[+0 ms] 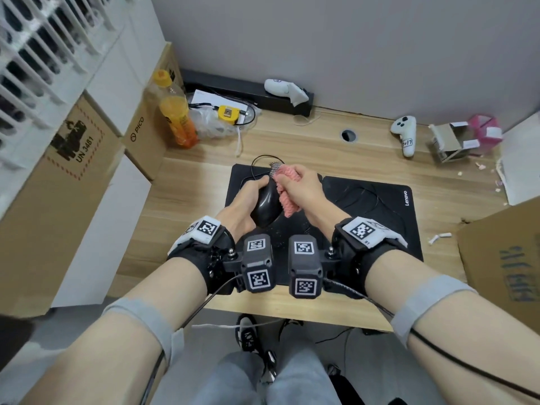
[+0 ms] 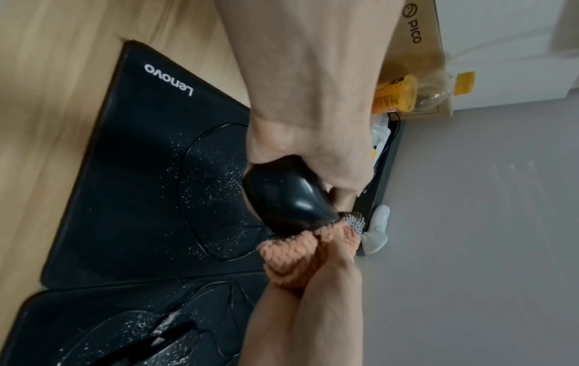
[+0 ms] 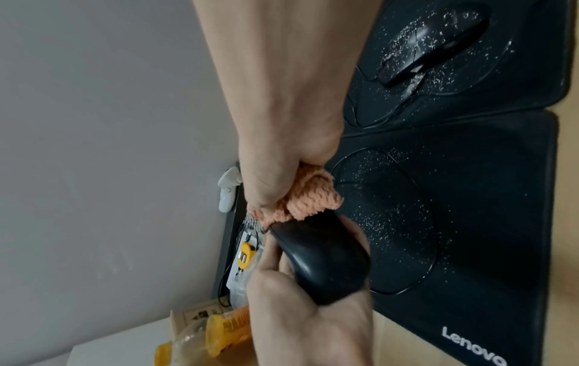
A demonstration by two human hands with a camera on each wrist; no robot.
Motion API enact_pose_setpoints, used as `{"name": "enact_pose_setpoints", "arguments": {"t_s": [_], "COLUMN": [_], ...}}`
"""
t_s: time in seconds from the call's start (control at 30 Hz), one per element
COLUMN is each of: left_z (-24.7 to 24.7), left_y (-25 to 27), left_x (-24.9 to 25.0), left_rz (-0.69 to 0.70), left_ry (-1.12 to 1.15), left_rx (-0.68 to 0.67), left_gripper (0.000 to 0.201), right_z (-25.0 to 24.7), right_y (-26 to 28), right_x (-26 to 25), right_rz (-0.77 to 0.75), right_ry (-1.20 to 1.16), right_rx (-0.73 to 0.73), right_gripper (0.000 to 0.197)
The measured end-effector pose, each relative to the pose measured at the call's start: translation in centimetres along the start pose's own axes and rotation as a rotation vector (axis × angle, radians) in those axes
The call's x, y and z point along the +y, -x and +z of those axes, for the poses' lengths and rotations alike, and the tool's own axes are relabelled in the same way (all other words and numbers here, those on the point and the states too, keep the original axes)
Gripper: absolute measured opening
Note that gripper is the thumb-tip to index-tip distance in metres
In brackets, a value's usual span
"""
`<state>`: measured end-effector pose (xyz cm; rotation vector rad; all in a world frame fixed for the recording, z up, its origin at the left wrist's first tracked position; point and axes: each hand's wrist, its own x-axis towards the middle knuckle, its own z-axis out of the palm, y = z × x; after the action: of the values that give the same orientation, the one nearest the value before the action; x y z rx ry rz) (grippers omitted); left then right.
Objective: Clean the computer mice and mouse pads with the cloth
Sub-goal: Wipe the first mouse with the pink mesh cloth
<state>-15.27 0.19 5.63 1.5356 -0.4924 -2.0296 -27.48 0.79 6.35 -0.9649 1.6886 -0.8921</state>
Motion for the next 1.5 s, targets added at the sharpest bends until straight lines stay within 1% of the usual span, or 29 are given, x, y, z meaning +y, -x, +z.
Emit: {"name": "enact_pose_setpoints", "arguments": {"t_s": [0.07, 0.13, 0.17, 0.2, 0.27, 0.33, 0.4, 0.47, 0.57, 0.63, 0.67, 0.7, 0.8, 0.83, 0.87, 0.9, 0.93, 1.0, 1.07, 1.1, 1.17, 1.23, 1.27, 1.3, 1.33, 1.4, 1.47, 1.5], "left_z": [0.3, 0.8, 1.0, 1.1, 0.9, 0.2, -0.3, 0.0, 0.8, 1.2, 1.3, 1.5, 1.5, 1.4, 1.3, 1.1, 1.1, 0.8, 0.9, 1.1, 1.5, 1.7, 1.6, 1.4, 1.3, 0.7, 0.2, 0.0], "left_y": [-0.4, -0.4, -0.5, -0.4, -0.2, -0.1, -0.5, -0.7, -1.0, -1.0, -1.1, -1.1, -0.9, -0.8, -0.9, -1.0, -1.1, -1.7, -1.8, -1.4, -0.6, 0.0, 0.2, 0.3, 0.5, 0.6, 0.5, 0.5], "left_x": [0.3, 0.3, 0.2, 0.1, -0.2, -0.3, -0.1, 0.3, 0.5, 0.3, 0.1, -0.1, -0.4, -0.3, -0.3, -0.2, 0.0, 0.3, 0.5, 0.4, 0.1, -0.3, -0.3, -0.3, -0.1, 0.1, 0.4, 0.5], "left_rz": [-0.023, -0.027, -0.019, -0.019, -0.033, -0.035, -0.022, -0.018, -0.062, -0.100, -0.114, -0.125, -0.116, -0.111, -0.097, -0.077, -0.060, -0.038, -0.024, -0.029, -0.053, -0.056, -0.043, -0.027, -0.018, -0.023, -0.015, -0.011], "left_ry": [0.015, 0.018, 0.017, 0.012, -0.034, -0.088, -0.072, 0.039, 0.216, 0.252, 0.248, 0.214, 0.095, 0.064, 0.043, 0.041, 0.063, 0.112, 0.125, 0.108, 0.057, -0.016, -0.037, -0.041, -0.029, 0.030, 0.075, 0.064], "left_rx": [0.028, 0.046, 0.033, -0.002, -0.103, -0.154, -0.116, -0.035, 0.108, 0.130, 0.109, 0.063, -0.067, -0.071, -0.056, -0.020, 0.018, 0.118, 0.139, 0.113, 0.019, -0.063, -0.066, -0.051, -0.034, 0.053, 0.180, 0.220], "left_gripper": [0.036, 0.036, 0.035, 0.036, 0.039, 0.040, 0.036, 0.031, 0.035, 0.036, 0.034, 0.032, 0.031, 0.031, 0.030, 0.030, 0.029, 0.029, 0.029, 0.029, 0.029, 0.029, 0.029, 0.029, 0.030, 0.033, 0.036, 0.036], "right_z": [-0.1, -0.6, -1.0, -1.3, -1.8, -1.8, -1.2, -0.4, -0.2, -0.8, -1.1, -1.6, -1.4, -1.0, -0.6, -0.2, -0.1, -0.1, -0.8, -1.3, -2.3, -2.8, -2.6, -2.2, -1.6, -0.6, -0.2, -0.4], "right_y": [0.4, 0.9, 0.9, 0.8, -0.1, -0.8, -0.7, -0.1, 0.9, 0.9, 0.5, 0.1, -1.4, -1.5, -1.4, -1.1, -0.5, 0.5, 1.1, 1.1, 0.5, -0.3, -0.6, -0.7, -0.5, 0.7, 2.3, 2.8], "right_x": [0.4, 1.0, 1.2, 1.2, 0.9, 0.2, -0.2, -0.3, 0.0, 0.0, 0.0, -0.1, -0.1, 0.0, 0.0, 0.2, 0.1, 0.3, 0.3, 0.3, 0.1, -0.2, -0.4, -0.5, -0.6, -0.5, -0.7, -0.8], "right_rz": [-0.033, -0.041, -0.043, -0.040, -0.015, -0.020, -0.030, -0.069, -0.103, -0.106, -0.104, -0.100, -0.089, -0.085, -0.082, -0.075, -0.066, -0.067, -0.103, -0.108, -0.093, -0.075, -0.079, -0.088, -0.098, -0.123, -0.145, -0.135], "right_ry": [0.062, 0.135, 0.157, 0.152, 0.088, 0.102, 0.098, 0.109, 0.209, 0.264, 0.275, 0.268, 0.233, 0.217, 0.190, 0.162, 0.141, 0.143, 0.225, 0.236, 0.197, 0.212, 0.236, 0.253, 0.268, 0.310, 0.363, 0.378], "right_rx": [-0.081, -0.173, -0.182, -0.159, -0.057, 0.023, -0.006, -0.077, -0.236, -0.291, -0.280, -0.233, -0.014, 0.043, 0.060, 0.039, -0.017, -0.174, -0.263, -0.277, -0.231, -0.087, -0.027, 0.002, -0.006, -0.108, -0.268, -0.329], "right_gripper": [0.008, 0.009, 0.010, 0.010, 0.009, 0.006, 0.007, 0.015, 0.014, 0.012, 0.012, 0.010, 0.008, 0.006, 0.005, 0.006, 0.009, 0.009, 0.011, 0.012, 0.014, 0.014, 0.009, 0.003, 0.005, 0.007, 0.009, 0.009]}}
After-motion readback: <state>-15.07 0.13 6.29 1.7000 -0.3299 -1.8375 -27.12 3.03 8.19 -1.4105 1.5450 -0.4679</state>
